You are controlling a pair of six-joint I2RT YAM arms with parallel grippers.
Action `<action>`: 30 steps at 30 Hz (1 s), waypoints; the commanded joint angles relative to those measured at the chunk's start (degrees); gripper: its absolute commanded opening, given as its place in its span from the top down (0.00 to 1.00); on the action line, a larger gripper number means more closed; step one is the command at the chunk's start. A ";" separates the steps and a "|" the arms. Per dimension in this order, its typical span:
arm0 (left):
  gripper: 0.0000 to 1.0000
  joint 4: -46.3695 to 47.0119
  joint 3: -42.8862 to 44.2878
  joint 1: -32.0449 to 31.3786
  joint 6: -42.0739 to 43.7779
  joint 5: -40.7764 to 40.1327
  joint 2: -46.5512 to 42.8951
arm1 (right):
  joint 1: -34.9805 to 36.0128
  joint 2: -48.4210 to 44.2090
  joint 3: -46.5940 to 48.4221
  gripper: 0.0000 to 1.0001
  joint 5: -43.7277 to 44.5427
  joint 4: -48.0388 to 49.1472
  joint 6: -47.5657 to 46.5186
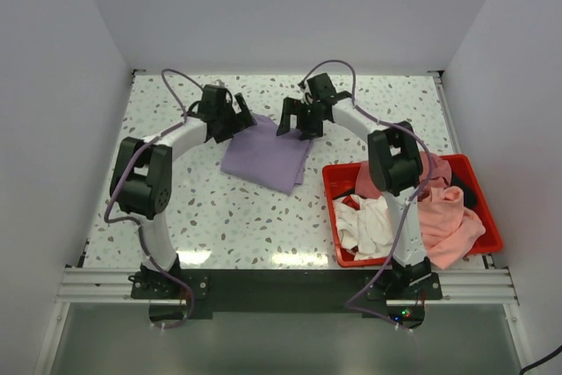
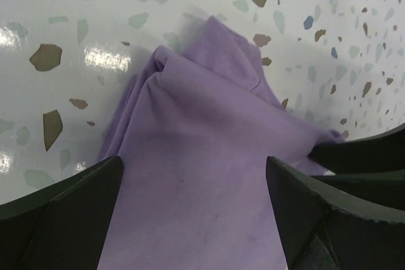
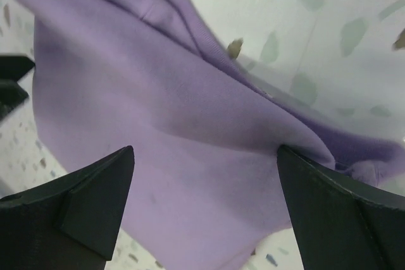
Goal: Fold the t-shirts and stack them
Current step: Fold the tshirt
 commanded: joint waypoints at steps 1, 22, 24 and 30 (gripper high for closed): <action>0.00 2.99 -1.61 -0.20 0.05 2.79 1.72 | -0.30 4.45 4.70 0.01 10.52 -3.68 -0.64; 0.00 1.85 -8.02 -0.46 -0.30 0.25 1.12 | 0.92 11.67 12.96 0.01 8.42 -7.89 -6.35; 0.00 1.32 -7.95 -0.46 0.49 -0.97 -1.42 | 1.63 11.14 16.37 0.01 8.33 -10.78 -9.24; 0.00 -3.24 -3.29 -0.46 4.35 -6.49 -8.89 | 2.16 0.88 20.02 0.01 10.08 -15.64 -13.90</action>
